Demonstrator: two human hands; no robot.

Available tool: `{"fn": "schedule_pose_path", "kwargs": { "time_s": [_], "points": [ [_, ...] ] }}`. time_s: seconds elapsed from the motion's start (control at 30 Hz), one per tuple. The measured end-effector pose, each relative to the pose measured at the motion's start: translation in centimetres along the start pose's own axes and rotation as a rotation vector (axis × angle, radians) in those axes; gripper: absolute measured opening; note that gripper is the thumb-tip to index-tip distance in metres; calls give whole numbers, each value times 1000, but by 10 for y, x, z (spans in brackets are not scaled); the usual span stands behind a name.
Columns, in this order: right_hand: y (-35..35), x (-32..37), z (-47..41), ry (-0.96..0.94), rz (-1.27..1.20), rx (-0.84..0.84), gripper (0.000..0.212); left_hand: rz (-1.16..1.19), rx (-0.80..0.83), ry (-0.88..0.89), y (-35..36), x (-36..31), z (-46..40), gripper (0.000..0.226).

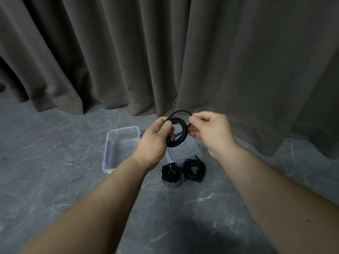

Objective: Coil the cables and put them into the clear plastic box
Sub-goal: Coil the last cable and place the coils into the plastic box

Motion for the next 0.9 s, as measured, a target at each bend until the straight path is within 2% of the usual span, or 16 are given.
{"fn": "schedule_pose_path", "kwargs": {
  "time_s": [0.13,0.33,0.5,0.57,0.7,0.8,0.83,0.9],
  "points": [
    [6,-6,4,96,-229,20,8,-126,-31,31,-4,1,0,28],
    [2,-2,4,85,-236,-2,10,-158,-21,48,-5,-2,0,26],
    [14,-9,11,158,-302,101,18,-90,-24,18,-5,2,0,25],
    [18,-10,11,161,-236,151,16,-74,-47,6,-7,2,0,26],
    [22,-5,10,80,-57,210,21,-45,-82,-4,-14,3,-3,27],
    [23,-2,10,13,20,194,18,10,-99,-17,-17,5,-4,25],
    [21,0,9,-43,66,156,14,27,-108,-16,-16,4,-4,25],
    [9,18,11,-276,189,-8,13,43,-142,-8,-18,3,-5,25]
  ]
}}
Point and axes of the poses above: each hand's wrist, its own z-axis away from the middle knuckle, its own y-axis out of the palm, x = y × z, the point moved 8 cm from there along -z, towards the middle knuckle, and after that the axes turned 4 degrees about z, right-handed, at the moved point
